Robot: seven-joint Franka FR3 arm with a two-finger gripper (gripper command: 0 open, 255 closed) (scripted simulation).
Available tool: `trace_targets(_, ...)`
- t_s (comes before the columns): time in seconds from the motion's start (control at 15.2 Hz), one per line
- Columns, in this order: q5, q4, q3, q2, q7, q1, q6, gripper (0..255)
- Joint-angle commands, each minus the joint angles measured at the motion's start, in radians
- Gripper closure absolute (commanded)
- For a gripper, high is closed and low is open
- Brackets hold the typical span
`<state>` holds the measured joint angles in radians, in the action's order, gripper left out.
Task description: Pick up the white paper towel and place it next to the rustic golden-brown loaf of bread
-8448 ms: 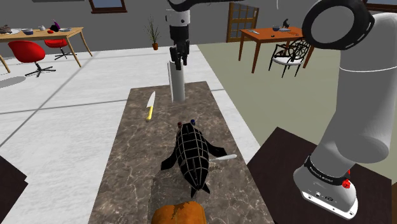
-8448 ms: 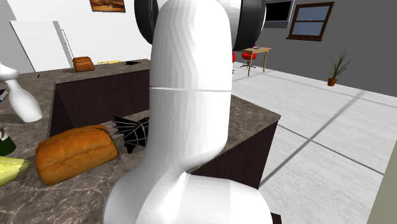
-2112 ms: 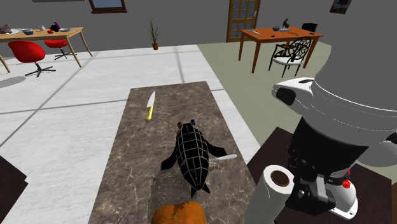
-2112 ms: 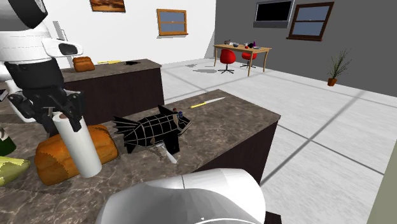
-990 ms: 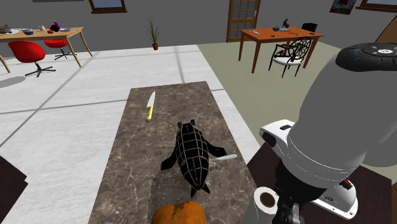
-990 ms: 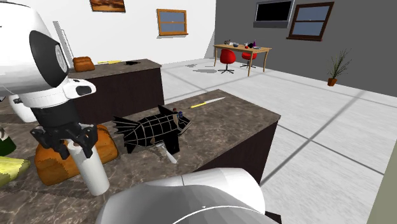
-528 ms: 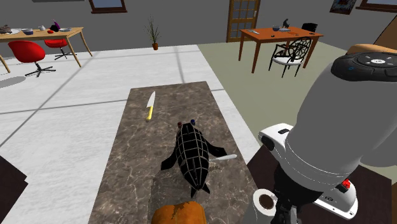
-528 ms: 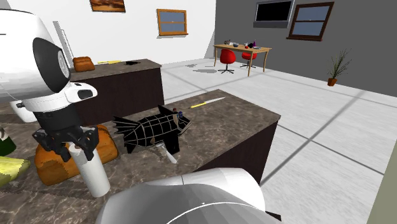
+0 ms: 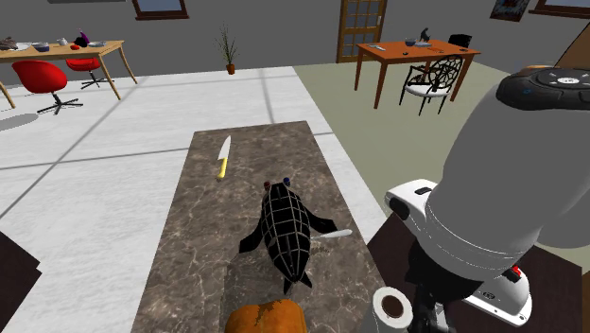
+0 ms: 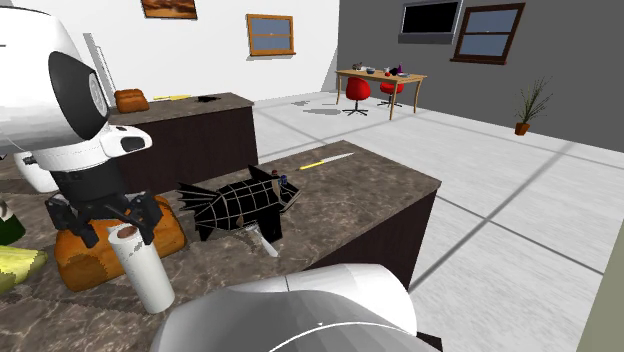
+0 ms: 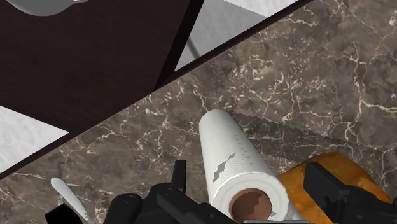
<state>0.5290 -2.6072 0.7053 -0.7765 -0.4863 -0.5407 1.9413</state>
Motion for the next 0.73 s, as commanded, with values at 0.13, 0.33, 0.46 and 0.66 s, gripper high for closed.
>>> trace_targets(0.13, -0.040, 0.084, -0.054, -0.028, -0.008, 0.005, -0.115, 0)
trace_targets(0.33, -0.040, 0.084, -0.054, -0.028, -0.008, 0.005, -0.115, 0)
trace_targets(0.46, -0.040, 0.084, -0.054, -0.028, -0.008, 0.005, -0.115, 0)
trace_targets(0.66, -0.040, 0.084, -0.054, -0.028, -0.008, 0.005, -0.115, 0)
